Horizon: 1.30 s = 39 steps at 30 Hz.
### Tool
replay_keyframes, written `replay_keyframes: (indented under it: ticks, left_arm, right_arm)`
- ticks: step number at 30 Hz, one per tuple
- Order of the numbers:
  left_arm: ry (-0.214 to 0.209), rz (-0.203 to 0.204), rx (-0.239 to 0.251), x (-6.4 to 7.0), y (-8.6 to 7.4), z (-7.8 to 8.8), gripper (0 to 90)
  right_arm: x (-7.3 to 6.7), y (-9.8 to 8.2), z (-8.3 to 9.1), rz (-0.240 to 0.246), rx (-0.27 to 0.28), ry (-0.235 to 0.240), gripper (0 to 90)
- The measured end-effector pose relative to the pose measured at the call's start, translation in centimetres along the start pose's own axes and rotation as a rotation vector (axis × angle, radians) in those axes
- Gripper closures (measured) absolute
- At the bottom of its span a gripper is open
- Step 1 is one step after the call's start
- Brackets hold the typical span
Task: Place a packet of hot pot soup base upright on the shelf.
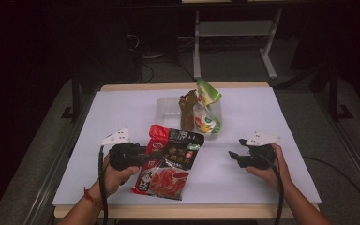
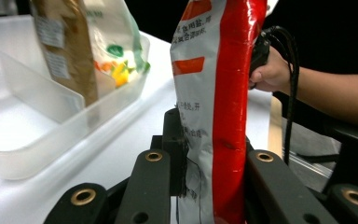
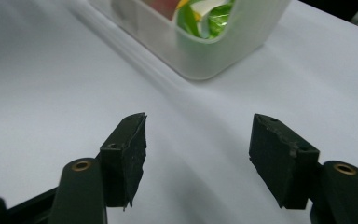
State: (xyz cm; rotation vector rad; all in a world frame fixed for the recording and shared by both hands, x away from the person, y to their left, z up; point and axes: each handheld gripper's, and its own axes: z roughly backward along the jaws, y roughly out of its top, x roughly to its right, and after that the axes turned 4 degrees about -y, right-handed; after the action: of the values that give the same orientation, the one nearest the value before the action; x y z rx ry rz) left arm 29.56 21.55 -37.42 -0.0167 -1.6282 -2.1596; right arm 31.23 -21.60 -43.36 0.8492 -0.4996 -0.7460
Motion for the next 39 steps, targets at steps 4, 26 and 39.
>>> replay_keyframes:
  ticks: [4,26,39]
  left_arm:
    - [0.034,-0.018,0.024,0.0,0.6,0.8,76.8]
    - [0.24,-0.021,0.185,-1.4,3.1,4.0,76.8]
    - [0.336,0.0,0.251,-2.6,4.9,3.3,76.8]
  right_arm:
    - [0.6,-0.3,0.2,-0.023,0.009,-0.023,32.1]
    - [1.6,-1.2,0.7,-0.067,0.05,-0.082,22.4]
    - [1.3,-1.1,0.5,-0.049,0.044,-0.088,21.9]
